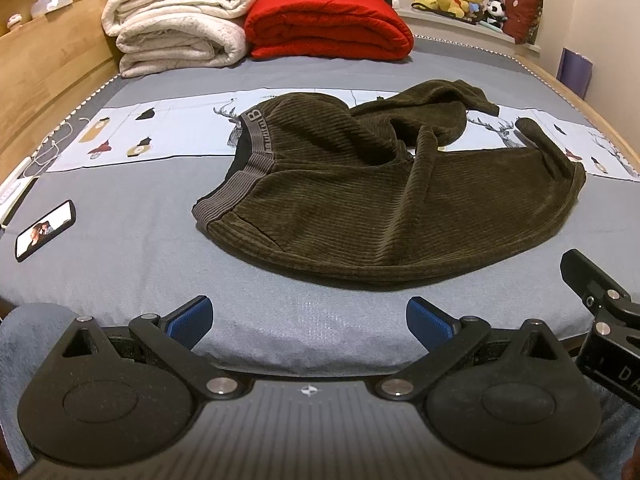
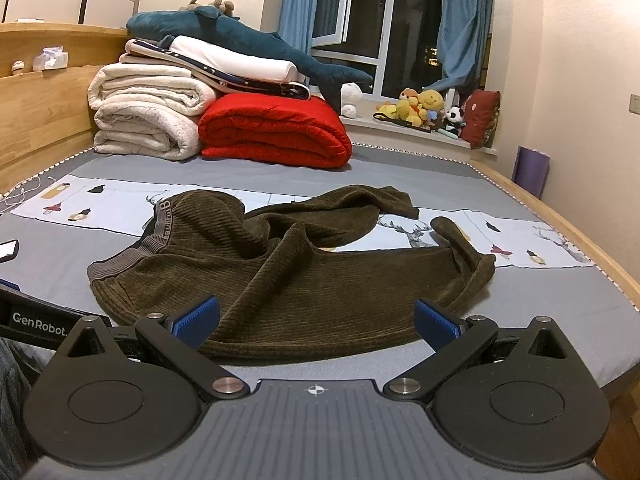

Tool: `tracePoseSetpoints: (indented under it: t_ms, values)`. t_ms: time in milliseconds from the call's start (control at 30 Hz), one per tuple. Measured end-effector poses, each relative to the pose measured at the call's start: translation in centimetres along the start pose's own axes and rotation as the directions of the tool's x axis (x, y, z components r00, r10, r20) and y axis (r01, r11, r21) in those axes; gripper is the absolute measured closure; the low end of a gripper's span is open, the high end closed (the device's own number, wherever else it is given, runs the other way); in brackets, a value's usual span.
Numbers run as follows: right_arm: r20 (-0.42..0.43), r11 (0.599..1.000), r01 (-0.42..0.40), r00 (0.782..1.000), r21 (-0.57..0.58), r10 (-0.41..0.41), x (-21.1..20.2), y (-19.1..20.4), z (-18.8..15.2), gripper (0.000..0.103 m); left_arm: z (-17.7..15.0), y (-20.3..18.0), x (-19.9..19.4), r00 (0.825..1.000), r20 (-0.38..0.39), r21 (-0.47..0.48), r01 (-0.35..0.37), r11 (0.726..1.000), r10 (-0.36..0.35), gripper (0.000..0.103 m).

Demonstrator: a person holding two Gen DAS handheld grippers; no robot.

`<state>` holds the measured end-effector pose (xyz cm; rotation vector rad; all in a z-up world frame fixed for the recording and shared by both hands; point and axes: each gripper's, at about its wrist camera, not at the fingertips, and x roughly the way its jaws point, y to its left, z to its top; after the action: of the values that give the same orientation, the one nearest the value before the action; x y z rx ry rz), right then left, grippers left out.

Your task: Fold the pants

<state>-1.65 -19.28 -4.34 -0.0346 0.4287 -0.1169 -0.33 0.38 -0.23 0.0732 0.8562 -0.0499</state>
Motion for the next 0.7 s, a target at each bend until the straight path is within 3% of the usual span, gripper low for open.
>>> tracePoseSetpoints:
  t_ms: [700]
  values:
    - [-0.014,1.000,-0.001,1.000,0.005,0.001,0.48,-0.08,-0.36,0.001,-0.07,-0.12,0.21,1.000,-0.009,0.004,-0.010,1.000,0.010,0.000]
